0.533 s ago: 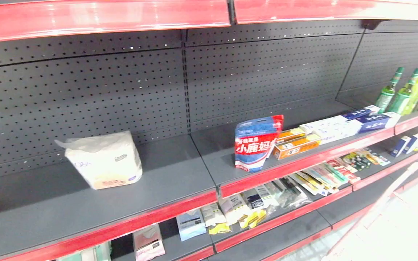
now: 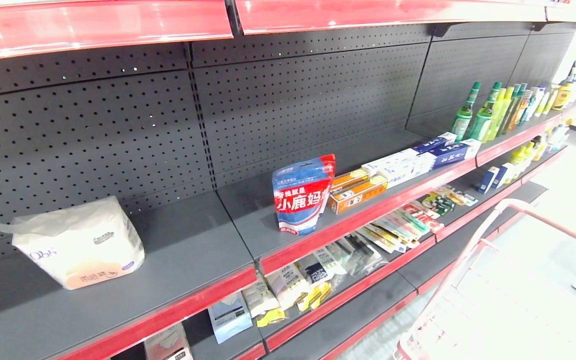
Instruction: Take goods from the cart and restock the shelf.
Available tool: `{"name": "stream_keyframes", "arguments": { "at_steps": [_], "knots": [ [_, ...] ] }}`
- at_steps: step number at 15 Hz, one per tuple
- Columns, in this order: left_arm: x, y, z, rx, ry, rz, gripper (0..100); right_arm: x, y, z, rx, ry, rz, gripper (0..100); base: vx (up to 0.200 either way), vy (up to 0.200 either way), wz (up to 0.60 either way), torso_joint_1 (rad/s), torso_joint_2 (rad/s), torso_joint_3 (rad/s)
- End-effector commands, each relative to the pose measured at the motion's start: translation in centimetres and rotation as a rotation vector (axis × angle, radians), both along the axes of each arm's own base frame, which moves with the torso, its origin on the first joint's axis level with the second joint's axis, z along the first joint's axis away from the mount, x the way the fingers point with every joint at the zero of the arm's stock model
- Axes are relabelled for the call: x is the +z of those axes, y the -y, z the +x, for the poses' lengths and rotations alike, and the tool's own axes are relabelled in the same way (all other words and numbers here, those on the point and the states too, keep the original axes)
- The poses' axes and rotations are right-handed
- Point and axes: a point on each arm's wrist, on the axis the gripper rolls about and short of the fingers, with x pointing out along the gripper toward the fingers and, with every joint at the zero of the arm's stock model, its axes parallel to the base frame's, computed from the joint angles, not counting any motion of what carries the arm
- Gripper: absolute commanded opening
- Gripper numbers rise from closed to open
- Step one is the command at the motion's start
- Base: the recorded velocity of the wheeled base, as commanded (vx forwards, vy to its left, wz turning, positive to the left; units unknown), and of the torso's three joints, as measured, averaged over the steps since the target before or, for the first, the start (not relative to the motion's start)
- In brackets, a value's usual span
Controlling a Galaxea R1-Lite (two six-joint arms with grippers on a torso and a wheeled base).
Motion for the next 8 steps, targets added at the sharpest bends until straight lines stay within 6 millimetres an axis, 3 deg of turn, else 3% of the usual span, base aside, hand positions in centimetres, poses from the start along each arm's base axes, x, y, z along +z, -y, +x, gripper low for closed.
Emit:
{"name": "stream_keyframes", "arguments": {
  "at_steps": [1,2,3,5,6,8],
  "knots": [
    [0.0,0.0,0.0,0.0,0.0,0.0,100,0.0,0.0,0.1,0.007,-0.015,-0.002,100,0.0,0.0,0.0,0.0,0.0,0.0],
    [0.0,0.0,0.0,0.0,0.0,0.0,100,0.0,0.0,0.1,-0.004,-0.006,0.01,100,0.0,0.0,0.0,0.0,0.0,0.0],
    [0.0,0.0,0.0,0.0,0.0,0.0,100,1.8,0.0,-0.1,-0.019,0.022,0.041,100,0.0,0.0,0.0,0.0,0.0,0.0],
    [0.0,0.0,0.0,0.0,0.0,0.0,100,13.2,0.0,3.3,-0.002,-0.007,0.285,100,0.0,0.0,0.0,0.0,0.0,0.0],
    [0.0,0.0,0.0,0.0,0.0,0.0,100,15.4,0.0,5.7,-0.027,-0.058,0.224,100,0.0,0.0,0.0,0.0,0.0,0.0],
    [0.0,0.0,0.0,0.0,0.0,0.0,100,14.4,1.0,10.5,-0.208,-0.267,0.02,100,0.0,0.0,0.0,0.0,0.0,0.0]
  ]
}}
